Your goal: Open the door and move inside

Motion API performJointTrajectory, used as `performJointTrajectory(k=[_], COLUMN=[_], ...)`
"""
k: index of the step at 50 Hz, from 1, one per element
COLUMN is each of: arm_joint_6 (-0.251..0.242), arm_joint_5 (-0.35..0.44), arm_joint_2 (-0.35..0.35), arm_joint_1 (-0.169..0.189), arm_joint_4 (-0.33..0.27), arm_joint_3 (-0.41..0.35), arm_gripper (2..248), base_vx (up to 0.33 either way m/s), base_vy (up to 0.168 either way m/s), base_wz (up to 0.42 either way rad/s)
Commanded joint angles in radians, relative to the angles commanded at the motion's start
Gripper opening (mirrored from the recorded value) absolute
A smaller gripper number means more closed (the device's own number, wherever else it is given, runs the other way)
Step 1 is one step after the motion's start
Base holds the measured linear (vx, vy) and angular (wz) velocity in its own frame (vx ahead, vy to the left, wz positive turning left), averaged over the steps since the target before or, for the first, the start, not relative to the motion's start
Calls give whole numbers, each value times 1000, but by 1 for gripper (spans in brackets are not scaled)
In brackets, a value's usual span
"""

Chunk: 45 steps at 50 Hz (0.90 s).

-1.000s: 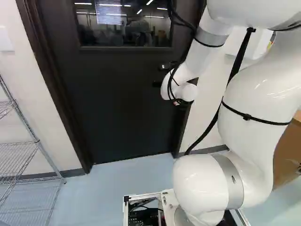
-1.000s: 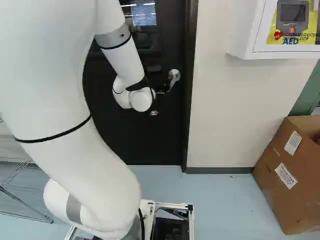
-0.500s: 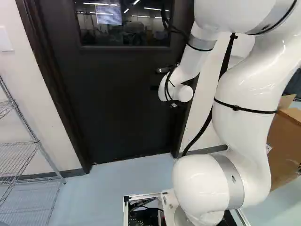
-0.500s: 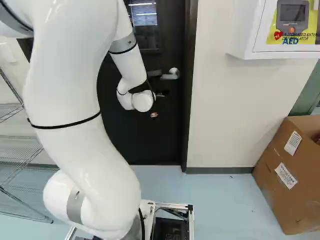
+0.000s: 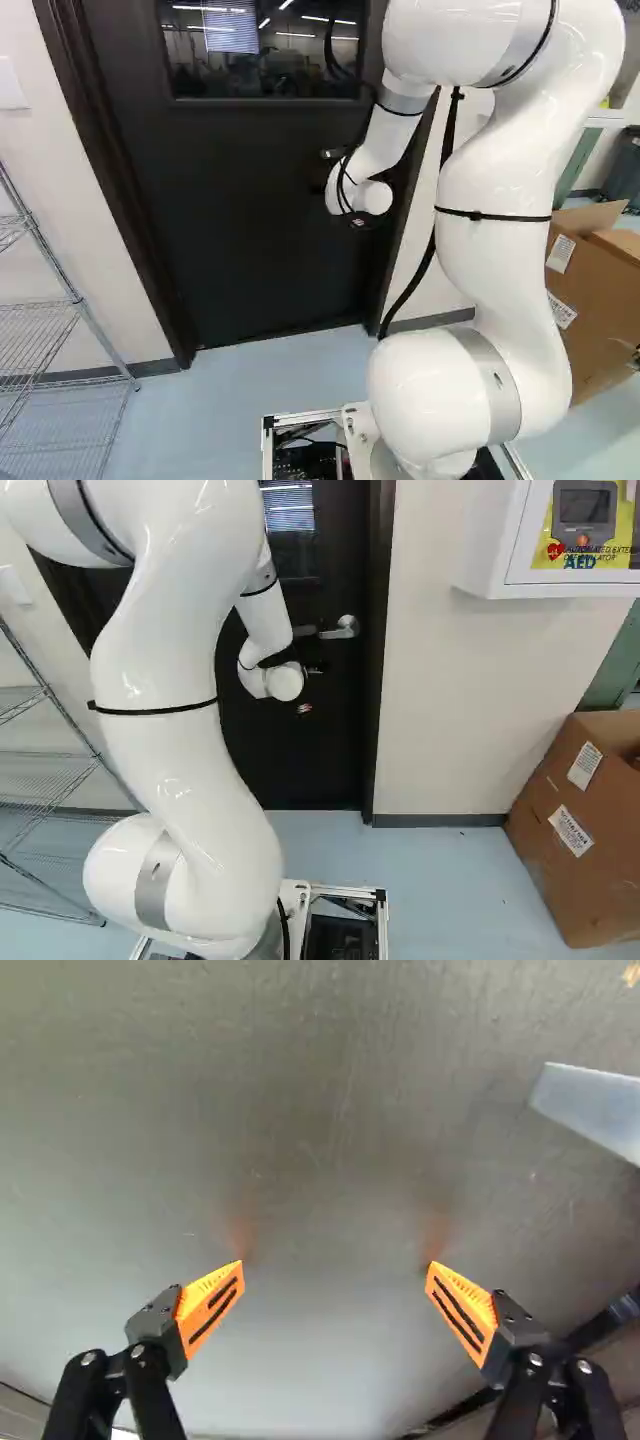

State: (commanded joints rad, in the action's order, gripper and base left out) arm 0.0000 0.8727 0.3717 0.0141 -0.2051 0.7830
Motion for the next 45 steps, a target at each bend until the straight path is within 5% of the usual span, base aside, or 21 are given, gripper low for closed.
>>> performJointTrajectory(k=[45], arm_joint_6=[0], arm_joint_5=[0], arm_joint_2=[194], arm_joint_1=[-81], arm_joint_4=[0], arm_joint_3=[250], arm_gripper=[247], base_vx=[2], base_vy=[0], base_wz=[0])
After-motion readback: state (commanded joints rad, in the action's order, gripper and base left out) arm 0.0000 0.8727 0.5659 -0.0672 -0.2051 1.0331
